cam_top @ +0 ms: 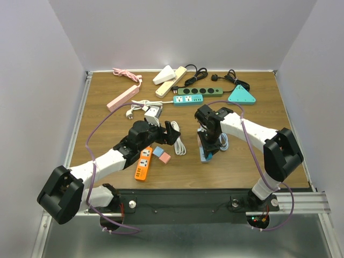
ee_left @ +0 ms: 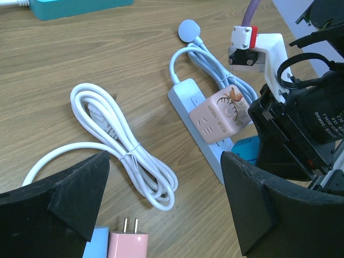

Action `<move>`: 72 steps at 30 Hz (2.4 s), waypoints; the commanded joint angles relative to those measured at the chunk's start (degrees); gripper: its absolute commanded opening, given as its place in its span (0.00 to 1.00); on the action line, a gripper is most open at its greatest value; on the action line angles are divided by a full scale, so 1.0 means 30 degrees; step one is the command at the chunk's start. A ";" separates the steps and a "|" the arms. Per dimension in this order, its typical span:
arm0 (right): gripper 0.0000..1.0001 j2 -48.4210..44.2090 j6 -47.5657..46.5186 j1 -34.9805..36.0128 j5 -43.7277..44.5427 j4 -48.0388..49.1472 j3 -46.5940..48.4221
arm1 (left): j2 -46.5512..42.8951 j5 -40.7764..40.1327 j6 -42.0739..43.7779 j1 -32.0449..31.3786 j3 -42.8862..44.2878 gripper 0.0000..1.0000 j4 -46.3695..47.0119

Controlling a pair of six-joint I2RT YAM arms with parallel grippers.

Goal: Insert the plug

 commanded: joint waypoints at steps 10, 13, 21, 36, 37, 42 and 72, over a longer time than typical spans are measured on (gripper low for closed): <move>0.00 0.0538 0.0813 0.0208 0.2040 0.0346 0.0566 | -0.0786 0.0105 0.0417 0.0111 0.0036 0.95 0.0513; 0.00 0.0626 0.0842 0.0179 0.2187 0.0405 0.0771 | -0.0816 0.0105 0.0417 0.0112 0.0036 0.95 0.0513; 0.00 0.0714 0.1134 0.0180 0.2422 0.0843 0.1035 | -0.0845 0.0105 0.0417 0.0082 -0.0023 0.95 0.0513; 0.00 0.0567 0.1721 0.0238 0.2625 0.0464 0.1767 | -0.0904 0.0164 0.0388 0.0083 -0.0023 0.95 0.0542; 0.00 0.0625 0.1721 0.0209 0.2655 0.0377 0.1825 | -0.0875 0.0164 0.0388 0.0111 -0.0023 0.95 0.0513; 0.00 0.1007 0.1897 0.0443 0.3094 0.0025 0.2148 | -0.0757 0.0339 0.0358 0.0082 0.0036 0.95 0.0601; 0.00 -0.3416 -0.3022 0.0619 -0.7446 -0.0592 0.6542 | -0.3011 1.1292 -0.1281 -0.0504 -0.2454 0.92 0.9359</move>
